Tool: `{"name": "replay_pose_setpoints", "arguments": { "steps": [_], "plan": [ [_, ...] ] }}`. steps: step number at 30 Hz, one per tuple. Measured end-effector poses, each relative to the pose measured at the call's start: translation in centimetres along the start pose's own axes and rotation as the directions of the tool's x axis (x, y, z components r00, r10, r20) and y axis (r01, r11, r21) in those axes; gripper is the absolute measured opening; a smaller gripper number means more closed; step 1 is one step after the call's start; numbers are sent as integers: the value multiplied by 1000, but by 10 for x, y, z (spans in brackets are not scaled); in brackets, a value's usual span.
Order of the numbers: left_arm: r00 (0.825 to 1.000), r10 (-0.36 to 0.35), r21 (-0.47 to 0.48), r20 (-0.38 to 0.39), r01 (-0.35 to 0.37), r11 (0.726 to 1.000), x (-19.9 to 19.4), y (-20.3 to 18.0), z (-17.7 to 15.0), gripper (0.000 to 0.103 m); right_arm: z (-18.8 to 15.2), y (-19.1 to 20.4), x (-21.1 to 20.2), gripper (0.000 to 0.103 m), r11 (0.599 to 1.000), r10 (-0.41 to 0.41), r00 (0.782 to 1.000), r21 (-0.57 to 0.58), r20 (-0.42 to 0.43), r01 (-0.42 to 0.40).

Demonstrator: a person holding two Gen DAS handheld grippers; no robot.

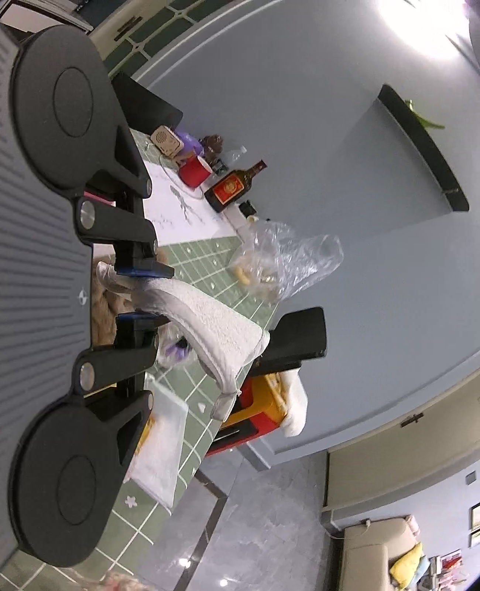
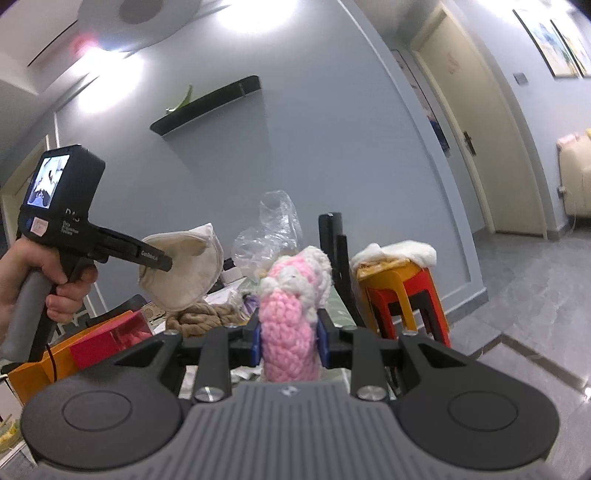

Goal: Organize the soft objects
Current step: 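Grasp the white towel with the left tool and lift it, holding the plush in the right tool, then carry the pink plush and white towel over the orange box with both tools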

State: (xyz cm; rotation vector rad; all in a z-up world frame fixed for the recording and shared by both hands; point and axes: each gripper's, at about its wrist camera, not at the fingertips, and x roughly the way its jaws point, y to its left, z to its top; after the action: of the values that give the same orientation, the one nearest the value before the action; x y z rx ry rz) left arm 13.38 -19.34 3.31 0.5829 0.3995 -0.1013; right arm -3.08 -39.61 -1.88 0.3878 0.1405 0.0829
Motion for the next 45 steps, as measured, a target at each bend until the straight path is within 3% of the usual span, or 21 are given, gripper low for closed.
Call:
{"name": "replay_pose_setpoints", "arguments": {
  "steps": [8,15,21,23,28,32,42,45],
  "plan": [
    [998,-7,-86,58,12,996,-33,55,-14,19,20,57,12,27,996,-1,1000,-88,10,2],
    [993,-12,-179,119,33,983,-85,129,-48,19,35,105,10,27,985,91,995,-152,29,-86],
    [988,42,-264,151,-1,965,-121,186,-76,19,51,148,14,27,954,242,970,-179,-3,-239],
    [986,48,-299,162,2,954,-130,204,-85,19,55,166,17,27,938,290,957,-191,-22,-289],
    [982,83,-397,170,-8,918,-142,252,-113,19,64,202,32,27,863,469,877,-156,-101,-480],
    [980,126,-452,155,-43,891,-144,279,-139,19,66,233,55,28,825,532,831,-123,-160,-552],
    [976,199,-489,88,-131,862,-135,313,-188,19,46,310,152,28,804,538,760,-48,-365,-593],
    [974,211,-475,82,-148,867,-124,313,-194,19,32,341,190,28,823,480,762,-77,-434,-563]
  ]
}}
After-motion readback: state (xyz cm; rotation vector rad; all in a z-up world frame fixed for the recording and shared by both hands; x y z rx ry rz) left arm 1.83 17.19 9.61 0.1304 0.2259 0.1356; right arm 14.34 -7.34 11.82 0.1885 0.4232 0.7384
